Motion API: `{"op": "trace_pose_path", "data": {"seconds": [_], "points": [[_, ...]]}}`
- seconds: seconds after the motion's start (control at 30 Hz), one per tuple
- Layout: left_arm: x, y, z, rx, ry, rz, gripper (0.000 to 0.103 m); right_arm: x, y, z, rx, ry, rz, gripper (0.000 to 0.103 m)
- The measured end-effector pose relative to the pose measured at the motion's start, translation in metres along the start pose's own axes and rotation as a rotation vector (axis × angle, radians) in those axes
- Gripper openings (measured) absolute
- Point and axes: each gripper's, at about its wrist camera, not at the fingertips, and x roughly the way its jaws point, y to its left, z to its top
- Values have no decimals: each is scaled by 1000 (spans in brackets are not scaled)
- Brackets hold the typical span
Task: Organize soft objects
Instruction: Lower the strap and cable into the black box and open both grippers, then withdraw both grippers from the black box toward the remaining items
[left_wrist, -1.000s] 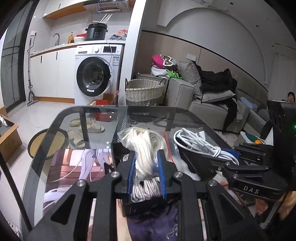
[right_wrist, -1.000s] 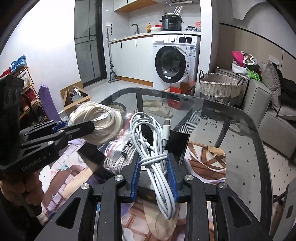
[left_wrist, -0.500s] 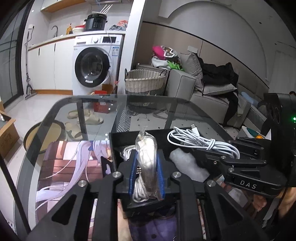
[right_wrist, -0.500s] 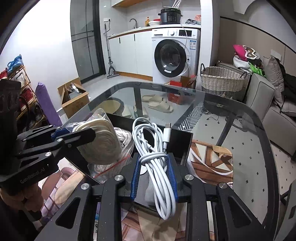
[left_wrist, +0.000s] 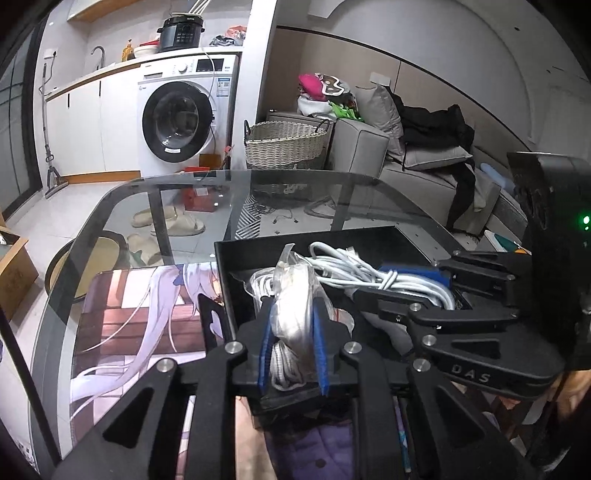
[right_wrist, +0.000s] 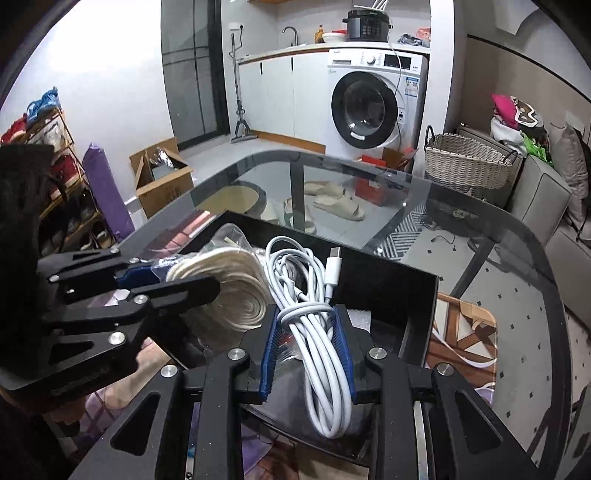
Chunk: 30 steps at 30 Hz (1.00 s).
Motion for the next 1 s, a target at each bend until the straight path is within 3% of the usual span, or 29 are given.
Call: {"op": "trace_pose_path", "data": {"seconds": [0.1, 0.17, 0.33, 0.4, 0.47, 0.5, 0.67, 0.87, 1.0], "points": [[-1, -1, 2, -4, 6, -6, 26, -1, 0, -1, -11, -7, -39, 37], [-5, -4, 3, 0, -6, -3, 47, -10, -4, -3, -3, -33, -42, 42], [-11, -3, 3, -20, -18, 15, 53, -23, -14, -7, 30, -54, -53, 51], [-14, -8, 1, 6, -22, 33, 61, -30, -13, -11, 19, -63, -54, 53], [-20, -11, -2, 14, -40, 68, 94, -35, -13, -14, 27, -62, -42, 75], [-24, -10, -2, 0, -52, 97, 100, -38, -15, -17, 38, -66, -50, 77], [-40, -7, -7, -3, -87, 143, 103, -58, -20, -25, 95, -74, -44, 101], [-63, -11, -18, 15, -73, 152, 103, -85, -11, -42, 77, -85, -73, 102], [-72, -10, -30, 1, -76, 137, 103, -102, -14, -55, 128, -116, -18, 102]]}}
